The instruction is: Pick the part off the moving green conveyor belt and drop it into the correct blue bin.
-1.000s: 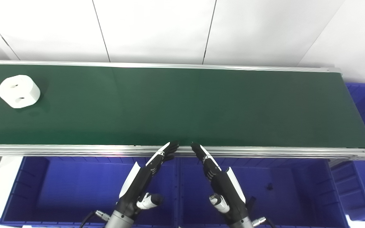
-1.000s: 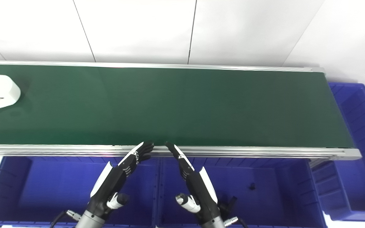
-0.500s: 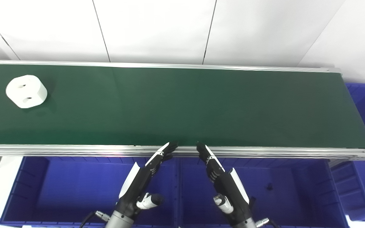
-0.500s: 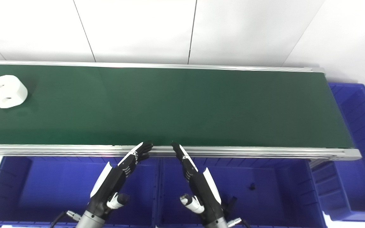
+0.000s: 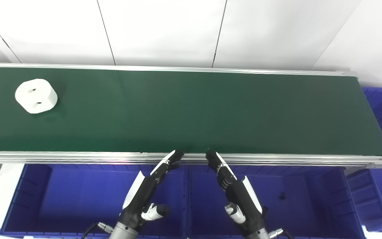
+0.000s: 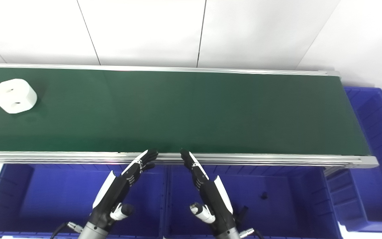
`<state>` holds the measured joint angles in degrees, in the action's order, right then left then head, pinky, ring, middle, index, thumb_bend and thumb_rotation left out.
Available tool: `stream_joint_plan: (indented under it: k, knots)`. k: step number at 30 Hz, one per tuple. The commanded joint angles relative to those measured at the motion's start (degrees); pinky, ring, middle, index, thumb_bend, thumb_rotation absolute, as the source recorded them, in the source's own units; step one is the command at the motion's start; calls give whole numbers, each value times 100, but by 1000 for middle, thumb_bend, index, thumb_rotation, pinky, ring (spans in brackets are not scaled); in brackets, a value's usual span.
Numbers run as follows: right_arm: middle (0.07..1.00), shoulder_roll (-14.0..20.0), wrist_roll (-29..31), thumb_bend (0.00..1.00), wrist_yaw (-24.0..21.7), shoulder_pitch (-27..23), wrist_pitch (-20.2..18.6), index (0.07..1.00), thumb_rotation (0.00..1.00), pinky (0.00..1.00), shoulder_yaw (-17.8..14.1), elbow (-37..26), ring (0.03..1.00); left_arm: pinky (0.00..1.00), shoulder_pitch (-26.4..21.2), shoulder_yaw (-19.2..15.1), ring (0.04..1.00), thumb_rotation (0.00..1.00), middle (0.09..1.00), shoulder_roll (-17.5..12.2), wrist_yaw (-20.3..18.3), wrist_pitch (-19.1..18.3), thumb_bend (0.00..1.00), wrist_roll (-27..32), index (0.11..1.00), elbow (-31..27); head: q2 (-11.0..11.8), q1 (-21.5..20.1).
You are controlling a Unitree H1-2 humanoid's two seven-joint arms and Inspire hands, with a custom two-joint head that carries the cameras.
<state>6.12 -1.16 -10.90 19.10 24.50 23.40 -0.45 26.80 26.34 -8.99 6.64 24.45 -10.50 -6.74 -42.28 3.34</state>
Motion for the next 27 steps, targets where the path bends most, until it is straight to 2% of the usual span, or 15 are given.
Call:
stream_joint_plan:
  k: [1, 10, 11, 12, 13, 16, 19, 20, 25, 27]
  knots:
    - [966, -44, 45, 925, -59, -18, 240, 955, 919, 962, -28, -99, 977, 874, 4, 14, 925, 967, 926, -12, 120, 247, 934, 23, 908, -116, 8, 6]
    - [967, -28, 64, 934, -74, -32, 242, 952, 924, 950, -52, -2, 970, 870, -64, 114, 919, 966, 921, -15, 219, 248, 931, -26, 905, -20, 138, 83]
    - [967, -20, 51, 935, -63, -33, 242, 951, 925, 949, -60, 30, 969, 870, -76, 146, 919, 966, 921, -10, 262, 247, 931, -51, 905, 25, 346, 231]
    - [964, -14, 42, 938, -56, -34, 242, 948, 928, 944, -66, 52, 965, 866, -86, 174, 917, 966, 919, -10, 300, 247, 930, -70, 903, 58, 346, 231]
    - [963, 10, 8, 939, -35, -41, 242, 947, 929, 941, -74, 99, 963, 864, -117, 231, 916, 966, 918, -15, 371, 247, 929, -103, 901, 129, 534, 443]
    - [962, 71, -28, 955, -4, -65, 242, 939, 951, 940, -115, 235, 961, 831, -252, 417, 894, 953, 903, -20, 624, 247, 929, -188, 891, 393, 849, 919]
    - [970, 123, -6, 953, -22, -104, 242, 954, 960, 988, -139, 360, 981, 786, -394, 623, 868, 944, 885, -42, 925, 247, 935, -249, 857, 598, 977, 1076]
    - [971, 132, -16, 955, -7, -116, 242, 957, 962, 994, -147, 402, 984, 780, -454, 711, 865, 943, 883, -61, 1056, 247, 934, -292, 852, 669, 1090, 1185]
    - [971, 178, -94, 944, 83, -196, 242, 961, 973, 929, -146, 552, 967, 732, -709, 1108, 830, 935, 855, -166, 1594, 248, 875, -353, 816, 913, 1271, 1316]
    - [975, 183, -80, 945, 88, -217, 242, 966, 978, 933, -149, 581, 972, 717, -807, 1254, 819, 937, 847, -216, 1802, 248, 865, -394, 808, 973, 1322, 1347]
